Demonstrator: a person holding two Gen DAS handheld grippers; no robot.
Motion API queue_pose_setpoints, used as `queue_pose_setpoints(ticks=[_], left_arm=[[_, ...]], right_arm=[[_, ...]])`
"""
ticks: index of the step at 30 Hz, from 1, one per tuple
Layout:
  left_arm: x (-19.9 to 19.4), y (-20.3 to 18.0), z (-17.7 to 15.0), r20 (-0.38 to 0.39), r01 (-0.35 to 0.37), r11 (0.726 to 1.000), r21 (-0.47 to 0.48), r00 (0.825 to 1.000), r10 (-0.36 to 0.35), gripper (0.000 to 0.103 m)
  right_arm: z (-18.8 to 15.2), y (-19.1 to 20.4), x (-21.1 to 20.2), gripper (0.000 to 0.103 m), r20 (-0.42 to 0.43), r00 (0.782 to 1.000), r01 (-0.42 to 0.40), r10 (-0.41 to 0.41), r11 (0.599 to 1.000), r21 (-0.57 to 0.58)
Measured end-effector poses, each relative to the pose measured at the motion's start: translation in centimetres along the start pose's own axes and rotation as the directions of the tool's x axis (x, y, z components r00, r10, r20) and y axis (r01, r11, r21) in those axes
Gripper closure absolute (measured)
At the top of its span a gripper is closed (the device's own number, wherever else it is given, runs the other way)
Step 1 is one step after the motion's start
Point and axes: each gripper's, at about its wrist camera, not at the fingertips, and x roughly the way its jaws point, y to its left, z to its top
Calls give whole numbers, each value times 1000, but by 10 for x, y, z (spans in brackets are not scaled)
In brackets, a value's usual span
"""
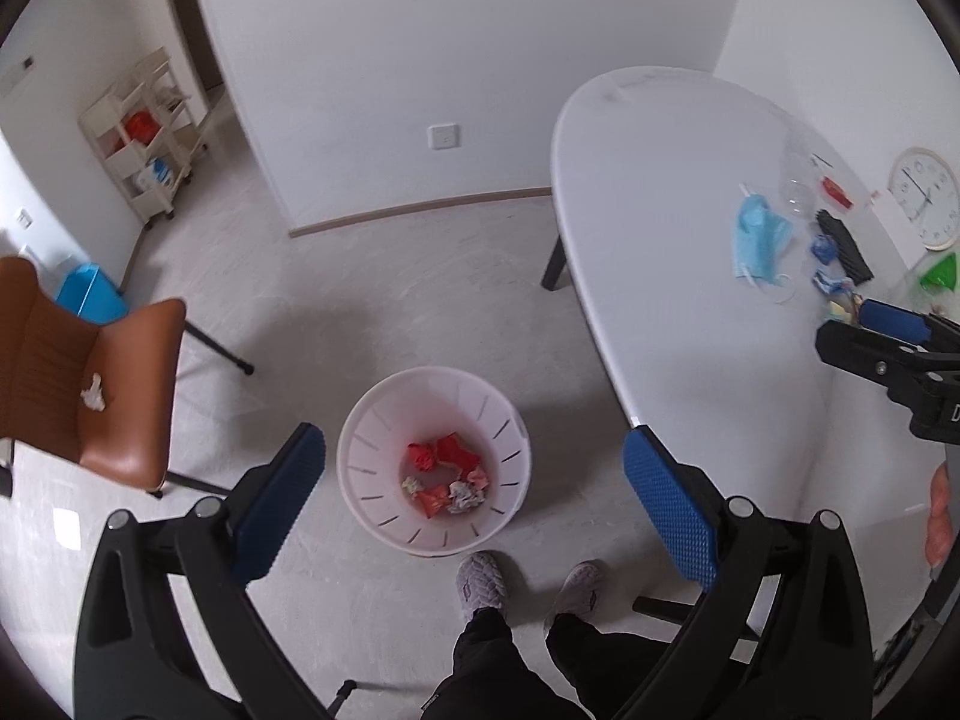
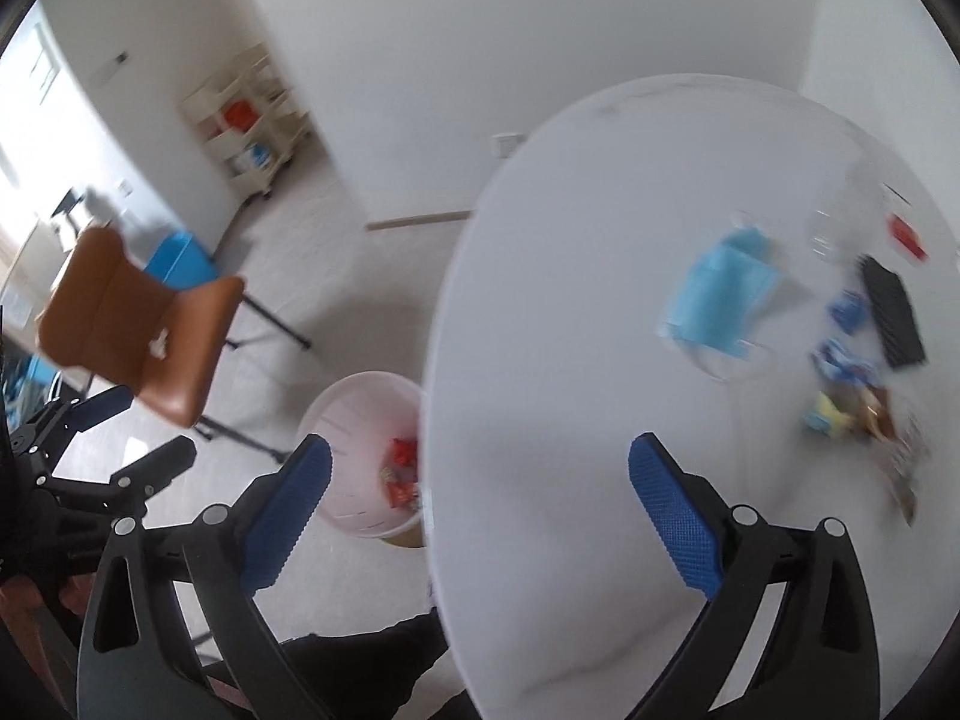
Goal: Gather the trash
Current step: 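Move both open tools back over the table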
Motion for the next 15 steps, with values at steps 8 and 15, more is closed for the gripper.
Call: queue_pose_setpoints(ticks=[8, 15], left_arm=[[-2, -32, 5, 10, 42, 997, 63, 999, -42, 8], [1, -59, 10, 3, 69, 990, 122, 998, -70, 8]], right_arm=[[-20, -42, -18, 4, 14, 999, 44, -46, 993, 108], [-31, -65, -27, 4, 24, 997, 66, -71, 981, 183]])
